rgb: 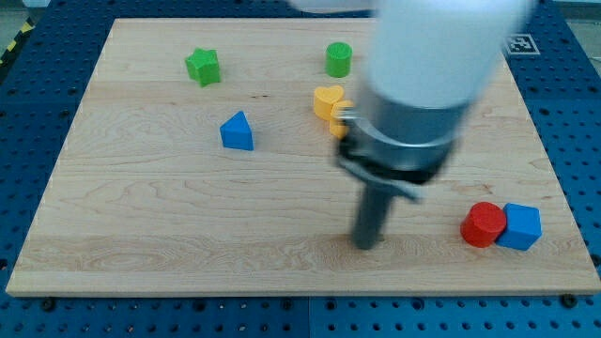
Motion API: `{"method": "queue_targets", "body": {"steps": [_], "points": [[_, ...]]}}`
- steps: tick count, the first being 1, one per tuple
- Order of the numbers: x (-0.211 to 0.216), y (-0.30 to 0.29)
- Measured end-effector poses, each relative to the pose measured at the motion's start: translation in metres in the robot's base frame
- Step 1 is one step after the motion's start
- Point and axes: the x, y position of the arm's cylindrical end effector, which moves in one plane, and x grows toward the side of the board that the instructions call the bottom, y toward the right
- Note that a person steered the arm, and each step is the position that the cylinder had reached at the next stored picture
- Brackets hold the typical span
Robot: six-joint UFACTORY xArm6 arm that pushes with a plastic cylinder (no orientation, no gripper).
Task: Put the triangle at the bottom left side of red circle
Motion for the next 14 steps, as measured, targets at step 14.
{"method": "queue_targets", "body": {"steps": [14], "points": [[-0.091,0.006]]}}
